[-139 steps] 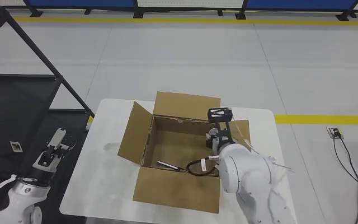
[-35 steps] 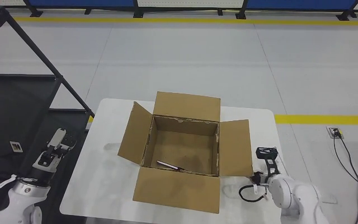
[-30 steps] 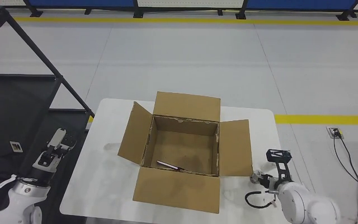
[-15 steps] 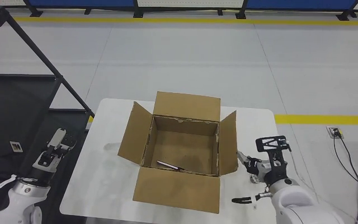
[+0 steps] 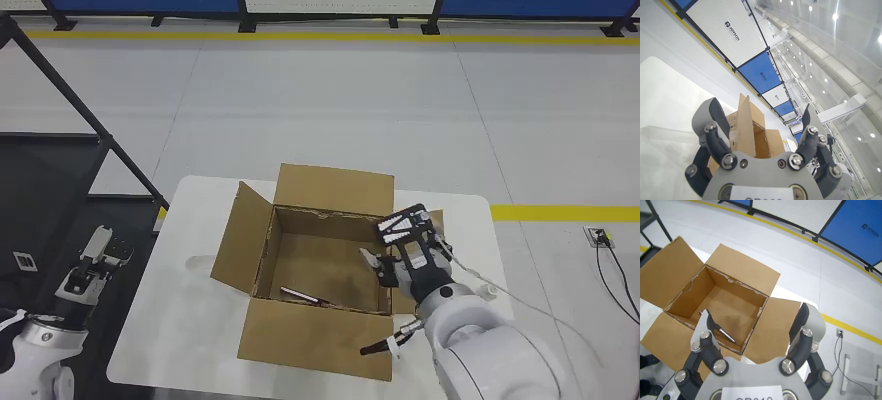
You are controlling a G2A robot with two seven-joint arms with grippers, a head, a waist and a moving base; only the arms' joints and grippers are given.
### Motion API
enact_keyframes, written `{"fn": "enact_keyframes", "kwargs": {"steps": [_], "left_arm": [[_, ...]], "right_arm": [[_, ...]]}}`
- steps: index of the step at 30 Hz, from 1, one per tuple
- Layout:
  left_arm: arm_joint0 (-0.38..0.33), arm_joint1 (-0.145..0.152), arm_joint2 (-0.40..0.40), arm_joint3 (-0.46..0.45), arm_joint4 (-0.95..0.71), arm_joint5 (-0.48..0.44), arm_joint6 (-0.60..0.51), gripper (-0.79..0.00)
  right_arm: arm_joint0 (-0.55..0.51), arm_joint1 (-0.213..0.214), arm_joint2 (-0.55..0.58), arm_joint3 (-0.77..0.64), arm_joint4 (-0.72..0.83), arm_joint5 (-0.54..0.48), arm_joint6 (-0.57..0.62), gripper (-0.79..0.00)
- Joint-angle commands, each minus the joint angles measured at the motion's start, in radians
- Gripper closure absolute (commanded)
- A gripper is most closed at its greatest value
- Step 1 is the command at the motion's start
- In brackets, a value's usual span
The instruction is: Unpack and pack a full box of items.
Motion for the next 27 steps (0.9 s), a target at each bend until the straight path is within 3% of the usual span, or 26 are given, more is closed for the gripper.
{"fn": "enact_keyframes", "kwargs": {"steps": [1, 11, 16, 27], "left_arm": [[-0.01, 0.001, -0.002, 0.007, -0.006, 0.007, -0.003, -0.785], [-0.01, 0.001, -0.002, 0.007, -0.006, 0.007, -0.003, -0.785], [-0.01, 0.001, -0.002, 0.007, -0.006, 0.007, -0.003, -0.785], [-0.01, 0.001, -0.002, 0.007, -0.006, 0.007, -0.003, -0.785]], "right_arm": [[0.108, -0.012, -0.046, 0.09, 0.033, -0.022, 0.061, -0.785], [0.536, -0.102, -0.239, 0.594, 0.231, -0.001, 0.209, -0.785], [0.699, -0.158, -0.323, 0.847, 0.357, -0.014, 0.209, -0.785], [0.812, -0.253, -0.42, 1.242, 0.592, -0.059, 0.081, -0.785]]}}
